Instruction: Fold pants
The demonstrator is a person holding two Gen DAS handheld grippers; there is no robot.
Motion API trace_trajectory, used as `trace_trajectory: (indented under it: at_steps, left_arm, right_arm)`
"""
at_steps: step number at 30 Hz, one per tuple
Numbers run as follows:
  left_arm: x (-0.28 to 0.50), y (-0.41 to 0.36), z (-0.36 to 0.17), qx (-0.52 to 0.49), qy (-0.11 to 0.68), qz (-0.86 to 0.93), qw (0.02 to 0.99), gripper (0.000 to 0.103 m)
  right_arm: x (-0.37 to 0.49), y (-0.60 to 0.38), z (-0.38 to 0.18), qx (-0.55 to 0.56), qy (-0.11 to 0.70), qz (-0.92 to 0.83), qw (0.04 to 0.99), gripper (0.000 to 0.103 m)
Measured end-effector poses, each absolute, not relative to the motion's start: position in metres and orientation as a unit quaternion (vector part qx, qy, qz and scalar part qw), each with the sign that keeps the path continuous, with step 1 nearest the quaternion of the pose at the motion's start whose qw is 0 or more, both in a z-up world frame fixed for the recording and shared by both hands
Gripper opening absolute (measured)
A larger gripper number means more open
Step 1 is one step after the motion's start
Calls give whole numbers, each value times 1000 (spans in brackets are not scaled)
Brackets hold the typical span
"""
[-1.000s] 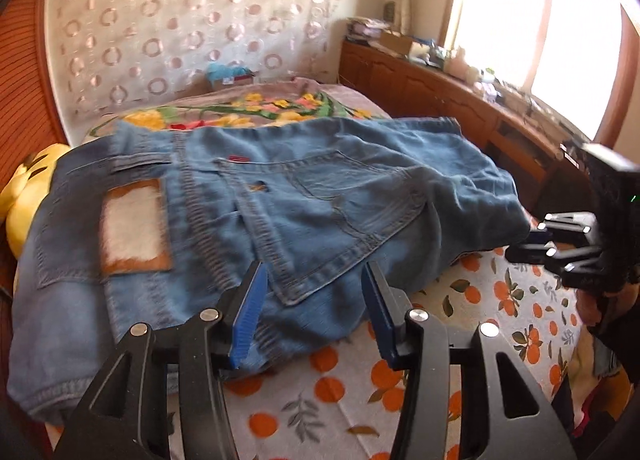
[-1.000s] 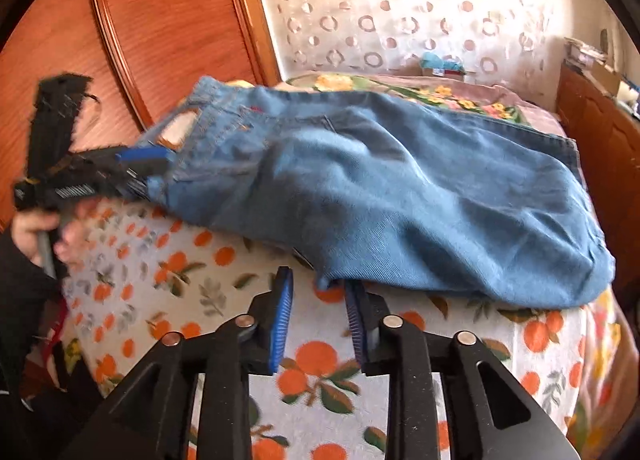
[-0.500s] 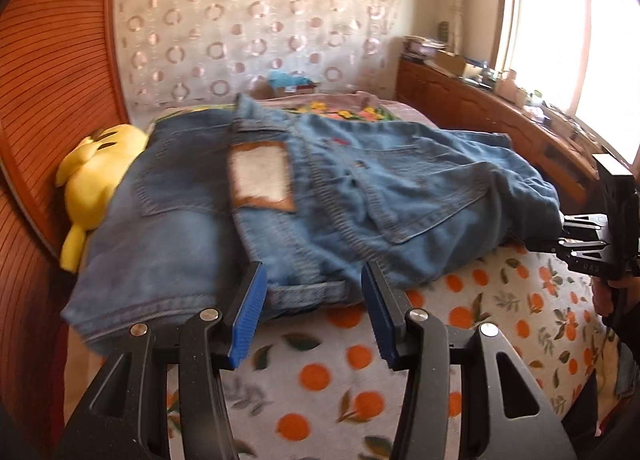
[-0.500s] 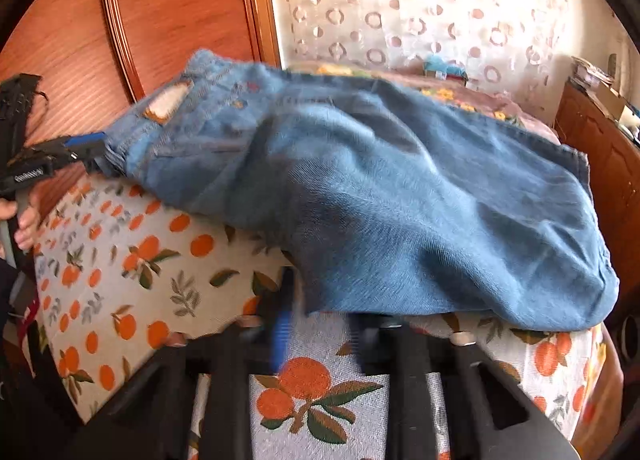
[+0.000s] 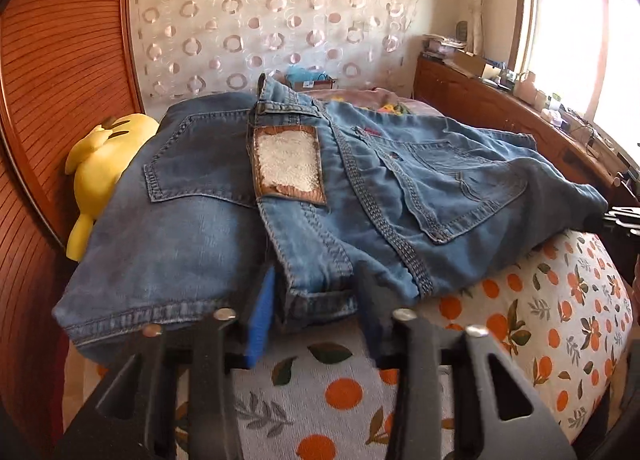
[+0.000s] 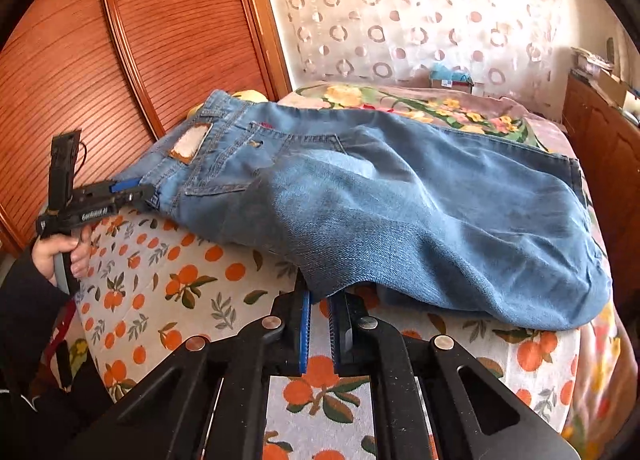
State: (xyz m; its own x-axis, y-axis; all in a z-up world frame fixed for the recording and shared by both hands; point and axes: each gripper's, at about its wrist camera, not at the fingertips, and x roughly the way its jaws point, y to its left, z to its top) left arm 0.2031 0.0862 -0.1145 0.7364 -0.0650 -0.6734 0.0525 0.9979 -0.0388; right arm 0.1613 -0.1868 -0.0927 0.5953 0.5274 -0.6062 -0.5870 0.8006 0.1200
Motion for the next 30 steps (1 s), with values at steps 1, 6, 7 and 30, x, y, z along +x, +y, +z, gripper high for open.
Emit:
trace_trajectory:
  at_steps: [1, 6, 7, 30]
  left_arm:
    - [204, 87, -115, -8, 361, -31, 932, 25]
    - [202, 87, -111, -2, 349, -32, 937, 10]
    - [200, 86, -108, 0, 345, -31, 938, 10]
    - [151, 111, -77, -8, 314, -18, 949, 9]
  right_arm:
    - [160, -184, -93, -46, 324, 313, 891, 8]
    - [156, -188, -91, -41, 322, 316, 892, 8]
    - [155, -192, -88, -41, 320, 317, 892, 8]
    - [92, -208, -76, -48, 347, 352, 868, 8]
